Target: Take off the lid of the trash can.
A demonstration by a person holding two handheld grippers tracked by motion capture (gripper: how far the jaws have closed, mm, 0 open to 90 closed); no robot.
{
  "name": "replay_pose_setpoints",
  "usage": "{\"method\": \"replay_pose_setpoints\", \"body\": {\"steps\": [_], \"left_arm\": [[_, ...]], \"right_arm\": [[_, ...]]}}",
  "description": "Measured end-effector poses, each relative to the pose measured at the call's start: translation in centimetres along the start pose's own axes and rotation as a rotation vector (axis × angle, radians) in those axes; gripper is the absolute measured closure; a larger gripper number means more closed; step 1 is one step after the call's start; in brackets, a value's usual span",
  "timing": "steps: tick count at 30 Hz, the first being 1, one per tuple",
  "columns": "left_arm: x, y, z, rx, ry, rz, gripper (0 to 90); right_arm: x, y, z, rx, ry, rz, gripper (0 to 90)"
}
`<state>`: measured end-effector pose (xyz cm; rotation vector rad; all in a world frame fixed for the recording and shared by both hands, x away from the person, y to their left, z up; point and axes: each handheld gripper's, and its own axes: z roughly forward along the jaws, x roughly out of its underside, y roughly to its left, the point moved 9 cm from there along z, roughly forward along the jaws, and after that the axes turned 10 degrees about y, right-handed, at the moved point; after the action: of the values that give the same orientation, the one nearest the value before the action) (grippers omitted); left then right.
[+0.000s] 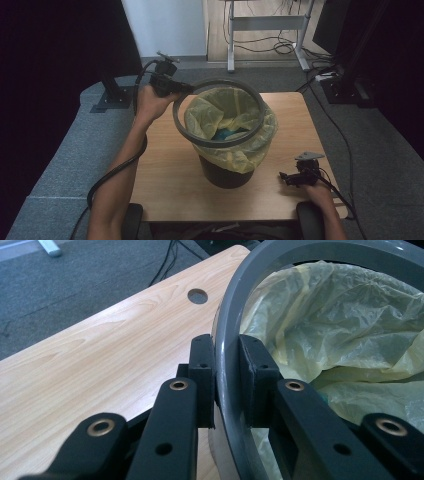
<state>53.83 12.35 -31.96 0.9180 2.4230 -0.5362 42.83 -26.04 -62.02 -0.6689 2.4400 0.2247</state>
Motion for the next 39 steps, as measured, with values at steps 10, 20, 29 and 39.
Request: {"method": "replay_pose_setpoints", "body": {"steps": [10,20,29,39], "left_arm": [[1.1,1.4,-1.0,-0.016,-0.006,-0.023,77.9],[2.8,3.4,-2.6,-0.031,-0.025,-0.063,77.9],[4.7,5.1,-4.0,-0.047,-0.036,-0.103,77.9],[6.4,6.6,-5.5,-0.062,-0.046,-0.135,77.9]], "right_arm": [[0.0,0.0,0.0,0.000,0.000,0.000,0.0],[0.0,0.0,0.0,0.000,0.000,-0.001,0.0],[0.0,0.0,0.0,0.000,0.000,0.000,0.0],[0.0,0.0,0.0,-0.001,0.000,0.001,0.0]]}}
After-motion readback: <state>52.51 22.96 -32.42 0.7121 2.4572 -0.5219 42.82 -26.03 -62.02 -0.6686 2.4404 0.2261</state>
